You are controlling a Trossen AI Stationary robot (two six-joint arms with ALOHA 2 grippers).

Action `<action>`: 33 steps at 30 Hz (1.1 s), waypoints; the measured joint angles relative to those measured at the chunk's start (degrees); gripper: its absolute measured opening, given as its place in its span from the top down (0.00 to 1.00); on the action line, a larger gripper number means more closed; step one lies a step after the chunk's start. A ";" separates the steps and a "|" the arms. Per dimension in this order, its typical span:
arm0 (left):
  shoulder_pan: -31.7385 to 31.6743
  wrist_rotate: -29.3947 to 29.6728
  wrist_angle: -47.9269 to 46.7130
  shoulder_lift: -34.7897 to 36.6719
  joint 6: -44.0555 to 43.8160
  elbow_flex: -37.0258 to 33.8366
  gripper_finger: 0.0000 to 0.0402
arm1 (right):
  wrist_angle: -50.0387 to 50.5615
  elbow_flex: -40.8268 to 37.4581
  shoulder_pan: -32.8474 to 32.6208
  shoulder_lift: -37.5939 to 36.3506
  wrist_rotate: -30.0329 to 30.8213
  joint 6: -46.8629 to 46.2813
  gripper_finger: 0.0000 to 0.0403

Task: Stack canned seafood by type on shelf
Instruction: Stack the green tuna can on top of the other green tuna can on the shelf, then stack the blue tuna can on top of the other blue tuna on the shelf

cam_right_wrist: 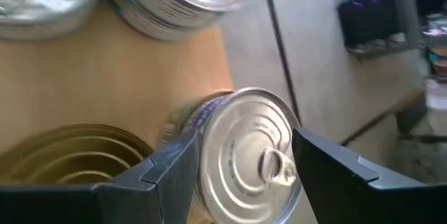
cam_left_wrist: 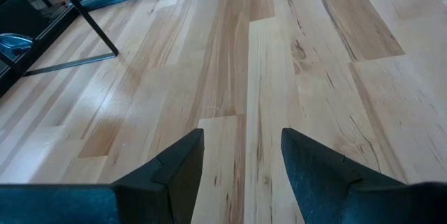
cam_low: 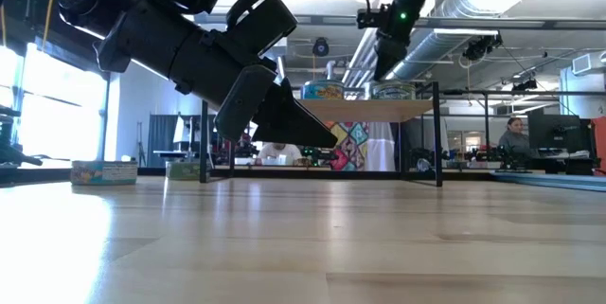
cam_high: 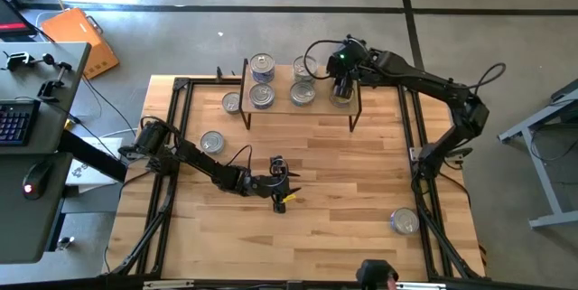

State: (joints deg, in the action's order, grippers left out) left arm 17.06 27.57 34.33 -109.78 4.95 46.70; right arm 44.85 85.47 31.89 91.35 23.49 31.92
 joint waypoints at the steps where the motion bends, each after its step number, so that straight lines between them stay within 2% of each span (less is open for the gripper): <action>1: 0.00 0.00 0.00 0.00 0.00 0.00 0.54 | 0.16 0.00 0.01 0.02 0.42 -0.01 0.45; 10: 0.05 0.00 0.00 0.00 -0.27 0.00 0.54 | 0.39 0.00 -0.22 -0.11 0.36 -1.23 0.45; 14: 0.40 0.02 -0.08 0.00 -0.28 0.00 0.54 | 1.44 -0.02 -3.30 -2.19 -0.93 -7.13 0.45; 20: 0.81 0.02 -0.13 0.00 -0.37 0.00 0.54 | 10.03 -0.01 -14.81 -6.17 -6.83 -17.92 0.45; 25: 1.44 0.07 0.05 0.00 -0.42 0.00 0.54 | 11.42 -0.42 -26.39 -6.47 -14.81 -21.99 0.45; 30: 2.55 0.07 0.38 0.00 -0.39 0.00 0.54 | 3.16 -9.37 -36.58 -7.15 -16.41 -23.40 0.45; 33: 3.01 0.07 0.42 0.00 -0.37 0.00 0.54 | -5.34 -16.96 -41.09 -7.39 -17.28 -28.39 0.45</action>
State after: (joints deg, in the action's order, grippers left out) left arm 20.07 27.64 34.74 -109.78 4.58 46.70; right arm 39.50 68.51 -9.20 83.97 6.21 3.53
